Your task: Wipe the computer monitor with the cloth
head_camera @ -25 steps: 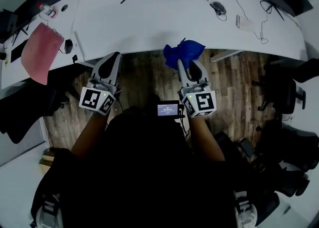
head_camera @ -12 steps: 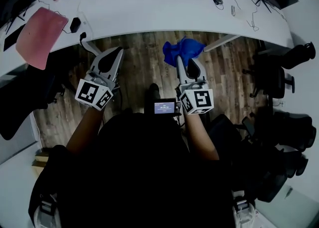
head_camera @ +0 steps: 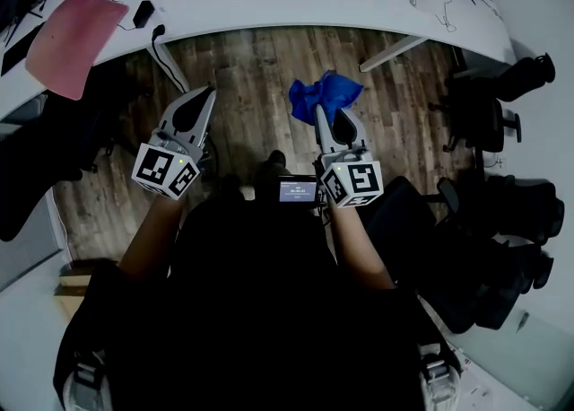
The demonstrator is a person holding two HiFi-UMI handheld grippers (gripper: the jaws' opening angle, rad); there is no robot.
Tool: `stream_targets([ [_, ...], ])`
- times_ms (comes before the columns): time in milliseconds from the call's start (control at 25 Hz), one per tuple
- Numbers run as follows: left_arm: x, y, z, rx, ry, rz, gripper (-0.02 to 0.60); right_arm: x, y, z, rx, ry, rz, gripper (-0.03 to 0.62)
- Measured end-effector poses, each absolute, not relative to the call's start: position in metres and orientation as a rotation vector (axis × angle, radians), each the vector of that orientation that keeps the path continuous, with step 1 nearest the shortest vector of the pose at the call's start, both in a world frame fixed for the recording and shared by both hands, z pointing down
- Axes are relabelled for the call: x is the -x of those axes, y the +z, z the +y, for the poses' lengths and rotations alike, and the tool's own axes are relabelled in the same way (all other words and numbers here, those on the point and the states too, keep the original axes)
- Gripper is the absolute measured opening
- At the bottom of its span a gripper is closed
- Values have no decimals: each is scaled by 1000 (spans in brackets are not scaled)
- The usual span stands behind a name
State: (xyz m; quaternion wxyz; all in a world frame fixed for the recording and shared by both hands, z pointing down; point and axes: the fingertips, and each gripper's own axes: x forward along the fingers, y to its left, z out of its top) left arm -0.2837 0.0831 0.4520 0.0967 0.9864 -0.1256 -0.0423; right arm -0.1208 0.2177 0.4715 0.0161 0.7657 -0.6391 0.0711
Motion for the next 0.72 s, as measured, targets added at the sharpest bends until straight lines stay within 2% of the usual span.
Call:
stream_targets([
  [320,291,444,111,-2910,-138,-461,-6,109,471,255,-2438,272,-2040,89],
  [720,254,438,190,-2932,-104,-434,-6,82,466,329,-2432,186,-2025,89],
])
